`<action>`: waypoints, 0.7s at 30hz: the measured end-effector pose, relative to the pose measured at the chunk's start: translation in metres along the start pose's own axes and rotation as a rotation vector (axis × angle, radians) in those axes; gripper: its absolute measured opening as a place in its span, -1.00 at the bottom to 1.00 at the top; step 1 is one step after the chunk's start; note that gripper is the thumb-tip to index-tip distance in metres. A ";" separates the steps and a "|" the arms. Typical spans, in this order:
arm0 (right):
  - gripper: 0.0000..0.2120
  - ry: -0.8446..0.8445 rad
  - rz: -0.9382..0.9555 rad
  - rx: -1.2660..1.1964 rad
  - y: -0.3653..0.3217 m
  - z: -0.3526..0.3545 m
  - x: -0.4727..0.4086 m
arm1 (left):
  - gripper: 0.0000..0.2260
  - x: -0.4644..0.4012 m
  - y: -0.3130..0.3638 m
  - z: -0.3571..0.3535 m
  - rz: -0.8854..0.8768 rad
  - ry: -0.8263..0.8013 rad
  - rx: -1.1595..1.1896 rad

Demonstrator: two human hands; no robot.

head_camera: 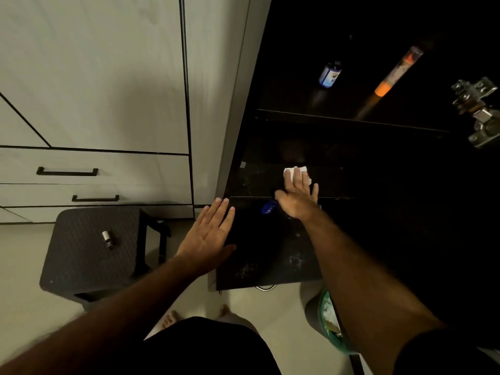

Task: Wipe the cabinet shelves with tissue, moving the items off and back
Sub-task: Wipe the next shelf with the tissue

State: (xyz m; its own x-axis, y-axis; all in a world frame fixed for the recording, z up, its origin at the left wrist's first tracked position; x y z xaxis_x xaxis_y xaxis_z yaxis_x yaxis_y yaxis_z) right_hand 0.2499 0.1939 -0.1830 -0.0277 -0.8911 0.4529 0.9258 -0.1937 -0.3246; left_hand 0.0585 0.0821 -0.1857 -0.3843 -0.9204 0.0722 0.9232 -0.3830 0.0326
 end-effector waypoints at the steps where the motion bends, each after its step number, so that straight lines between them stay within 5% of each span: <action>1: -0.26 -0.007 0.050 0.001 -0.014 -0.009 0.004 | -0.22 0.000 -0.001 -0.001 0.011 0.003 0.006; 6: -0.18 -0.044 0.267 0.119 -0.010 -0.032 0.038 | -0.23 -0.001 -0.003 -0.011 0.074 -0.023 0.010; 13: 0.09 -0.028 0.145 0.211 0.007 -0.007 0.005 | -0.25 -0.001 -0.003 -0.019 0.153 -0.010 -0.064; 17: 0.11 0.015 0.353 0.220 -0.031 -0.035 0.028 | -0.23 -0.002 -0.006 -0.025 0.206 -0.001 -0.077; 21: 0.09 0.030 0.401 0.295 0.007 -0.027 0.040 | -0.20 0.001 -0.011 -0.027 0.245 -0.014 -0.125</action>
State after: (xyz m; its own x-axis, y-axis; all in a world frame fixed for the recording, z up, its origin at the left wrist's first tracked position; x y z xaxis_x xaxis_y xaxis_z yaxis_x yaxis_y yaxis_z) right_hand 0.2448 0.1456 -0.1897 0.3458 -0.8838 0.3152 0.9327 0.2872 -0.2179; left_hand 0.0478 0.0836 -0.2132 -0.1488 -0.9859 0.0760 0.9814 -0.1567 -0.1111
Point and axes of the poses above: each hand's wrist, its own x-axis away from the middle knuckle, its own z-axis out of the back of the hand, y = z × x, the point moved 10 cm from there along -x, towards the middle knuckle, and after that the axes turned 13 degrees about -x, right-handed, at the moved point
